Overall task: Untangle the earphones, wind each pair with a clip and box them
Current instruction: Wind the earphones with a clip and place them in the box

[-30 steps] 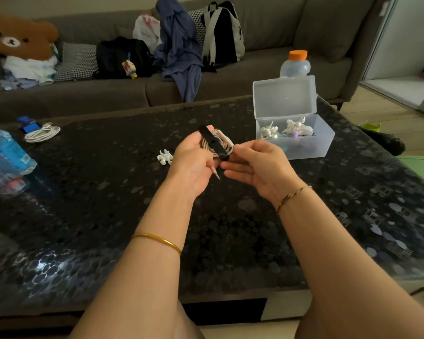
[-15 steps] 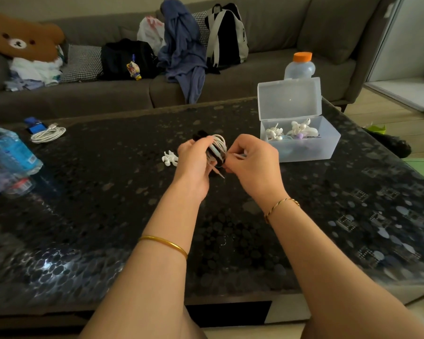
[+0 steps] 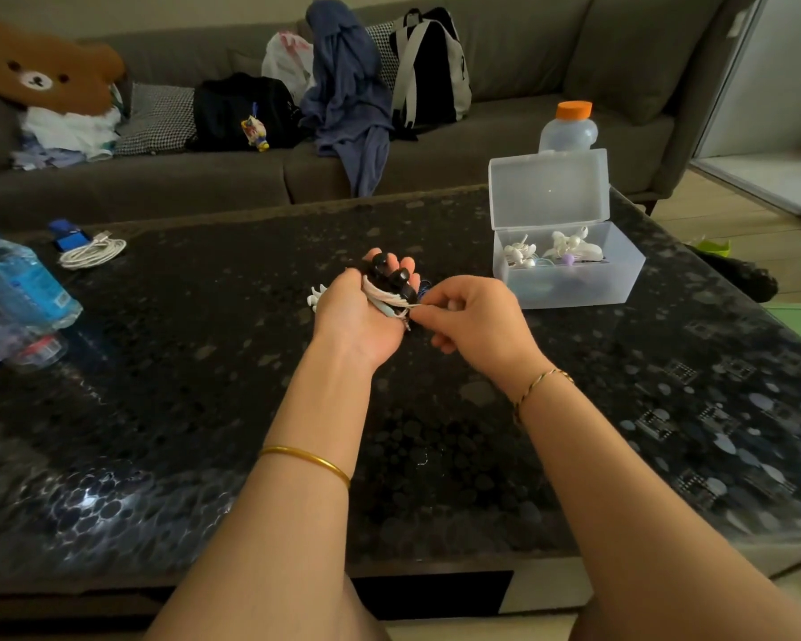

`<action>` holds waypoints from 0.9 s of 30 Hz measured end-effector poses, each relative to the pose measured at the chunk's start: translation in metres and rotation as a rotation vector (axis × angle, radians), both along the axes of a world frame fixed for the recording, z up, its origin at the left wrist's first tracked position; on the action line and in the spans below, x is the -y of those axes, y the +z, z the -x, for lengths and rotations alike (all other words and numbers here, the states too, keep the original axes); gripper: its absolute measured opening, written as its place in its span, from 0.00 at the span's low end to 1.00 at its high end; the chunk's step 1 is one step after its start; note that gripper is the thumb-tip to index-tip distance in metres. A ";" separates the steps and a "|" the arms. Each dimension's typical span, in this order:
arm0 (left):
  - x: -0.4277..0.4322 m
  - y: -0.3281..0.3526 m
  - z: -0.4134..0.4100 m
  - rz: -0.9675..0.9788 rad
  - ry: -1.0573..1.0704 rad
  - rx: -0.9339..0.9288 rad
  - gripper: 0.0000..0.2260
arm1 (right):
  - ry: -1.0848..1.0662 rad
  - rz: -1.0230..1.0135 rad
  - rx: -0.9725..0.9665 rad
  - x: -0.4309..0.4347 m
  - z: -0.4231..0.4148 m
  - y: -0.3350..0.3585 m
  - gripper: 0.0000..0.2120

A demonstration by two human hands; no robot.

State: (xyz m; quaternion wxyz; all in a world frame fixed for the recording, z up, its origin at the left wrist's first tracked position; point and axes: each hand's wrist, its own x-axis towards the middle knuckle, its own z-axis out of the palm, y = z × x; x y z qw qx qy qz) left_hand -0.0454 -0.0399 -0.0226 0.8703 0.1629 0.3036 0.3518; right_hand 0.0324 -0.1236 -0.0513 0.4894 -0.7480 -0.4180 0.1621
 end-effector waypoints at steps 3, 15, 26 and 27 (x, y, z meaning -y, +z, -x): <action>0.001 0.003 0.002 0.031 -0.049 0.010 0.14 | 0.053 0.053 0.000 0.002 -0.006 0.003 0.03; 0.012 0.005 -0.008 -0.152 -0.070 -0.322 0.13 | 0.087 0.084 0.140 0.010 -0.016 0.017 0.06; 0.021 0.010 -0.013 -0.400 -0.086 -0.554 0.12 | 0.050 0.044 0.116 0.015 -0.021 0.019 0.05; 0.022 0.011 -0.012 -0.392 -0.096 -0.550 0.12 | 0.044 0.035 0.132 0.015 -0.021 0.019 0.05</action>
